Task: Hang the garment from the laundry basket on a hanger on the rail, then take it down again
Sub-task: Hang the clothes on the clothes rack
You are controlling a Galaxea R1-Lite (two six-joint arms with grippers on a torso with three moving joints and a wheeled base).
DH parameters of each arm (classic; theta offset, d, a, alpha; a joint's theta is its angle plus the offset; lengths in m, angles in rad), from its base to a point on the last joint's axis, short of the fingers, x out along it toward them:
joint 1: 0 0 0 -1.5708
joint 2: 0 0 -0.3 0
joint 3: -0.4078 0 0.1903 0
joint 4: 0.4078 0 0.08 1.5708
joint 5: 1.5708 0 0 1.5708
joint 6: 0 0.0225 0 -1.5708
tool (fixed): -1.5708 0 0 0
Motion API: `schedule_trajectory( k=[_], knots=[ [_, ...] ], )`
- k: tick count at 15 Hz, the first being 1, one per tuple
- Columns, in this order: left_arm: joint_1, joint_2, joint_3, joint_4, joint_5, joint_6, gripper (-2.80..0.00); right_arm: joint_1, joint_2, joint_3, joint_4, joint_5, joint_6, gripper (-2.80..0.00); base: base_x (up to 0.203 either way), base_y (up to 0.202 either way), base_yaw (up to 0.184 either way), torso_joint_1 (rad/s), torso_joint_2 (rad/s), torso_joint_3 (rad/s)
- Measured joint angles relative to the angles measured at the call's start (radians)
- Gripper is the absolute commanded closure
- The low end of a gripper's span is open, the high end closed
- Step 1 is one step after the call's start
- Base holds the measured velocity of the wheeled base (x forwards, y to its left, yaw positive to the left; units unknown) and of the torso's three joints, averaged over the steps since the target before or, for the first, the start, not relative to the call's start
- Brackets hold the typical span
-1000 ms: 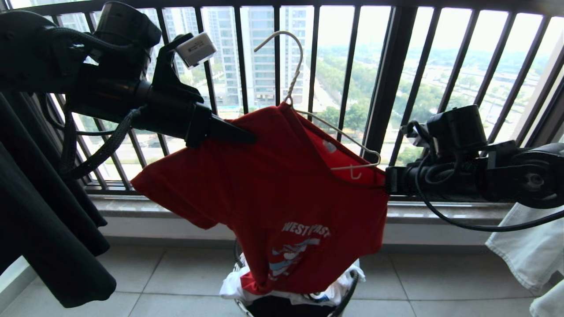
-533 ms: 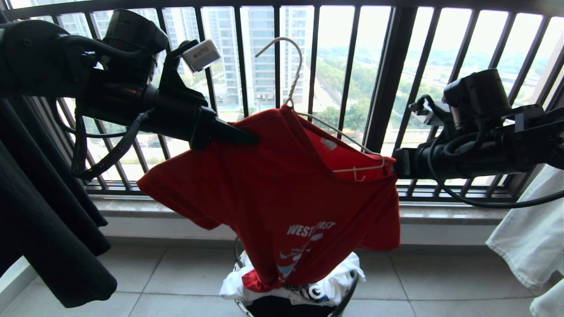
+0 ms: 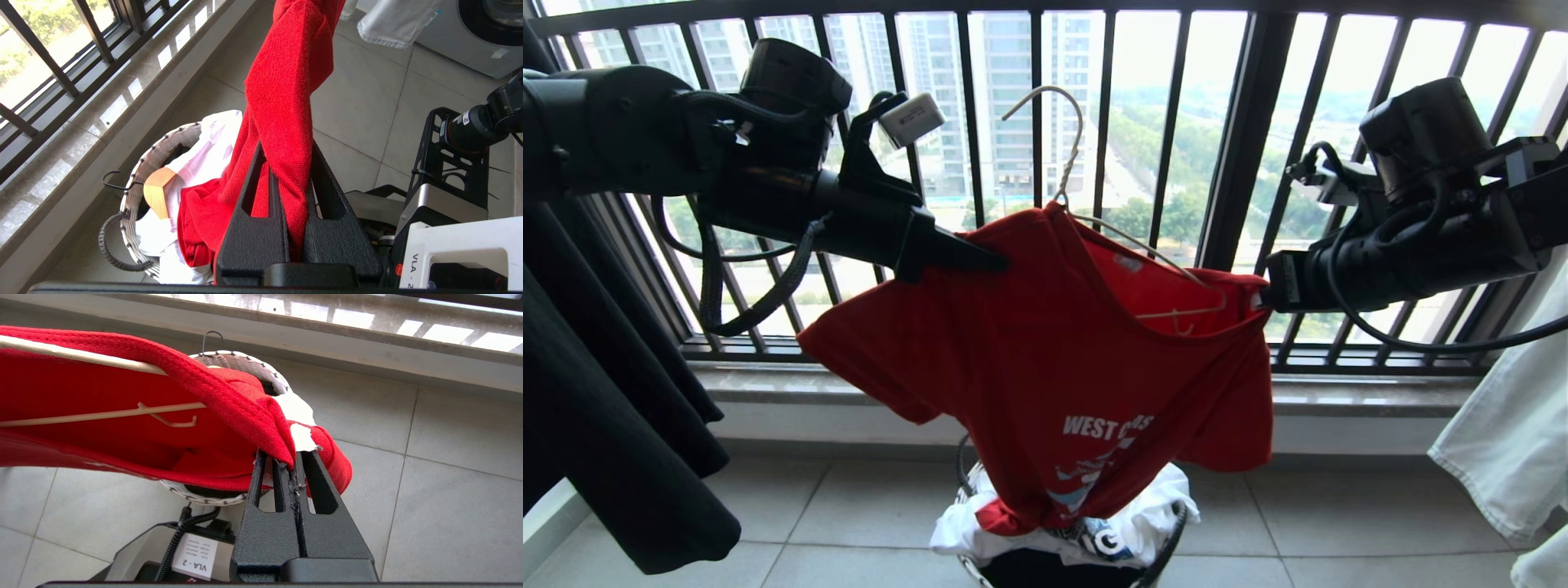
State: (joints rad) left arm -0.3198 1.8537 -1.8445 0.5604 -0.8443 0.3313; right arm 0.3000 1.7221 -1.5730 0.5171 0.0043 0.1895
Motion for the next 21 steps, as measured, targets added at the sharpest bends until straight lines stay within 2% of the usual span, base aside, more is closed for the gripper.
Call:
schedule_trajectory(
  k=[3,7,11,15,19,21],
  knots=[
    [-0.001,0.020,-0.006,-0.002,0.000,0.000,0.00,0.000,0.016,-0.075,0.063,0.003,-0.019,0.00,0.000,0.000,0.000,0.000,0.00,0.000],
    [-0.007,0.037,-0.004,-0.001,-0.009,0.004,0.00,0.026,0.044,-0.143,0.066,0.020,-0.070,0.00,0.000,0.000,0.000,0.000,0.00,0.000],
    [-0.023,0.034,0.017,0.001,-0.014,0.003,0.00,0.048,0.070,-0.152,0.059,0.015,-0.173,0.00,0.000,0.000,0.000,0.000,0.00,0.000],
    [-0.048,0.045,0.025,0.001,-0.010,0.004,0.00,0.052,0.075,-0.175,0.057,0.014,-0.205,0.00,0.000,0.000,0.000,0.000,0.00,0.000],
    [-0.082,0.051,0.046,0.001,-0.008,0.005,0.00,0.057,0.078,-0.194,0.058,0.011,-0.303,0.00,0.000,0.000,0.000,0.000,0.00,0.000],
    [-0.089,0.037,0.054,0.001,-0.003,0.004,0.00,0.048,0.074,-0.187,0.061,0.007,-0.320,0.00,0.000,0.000,0.000,0.000,0.00,0.000]
  ],
)
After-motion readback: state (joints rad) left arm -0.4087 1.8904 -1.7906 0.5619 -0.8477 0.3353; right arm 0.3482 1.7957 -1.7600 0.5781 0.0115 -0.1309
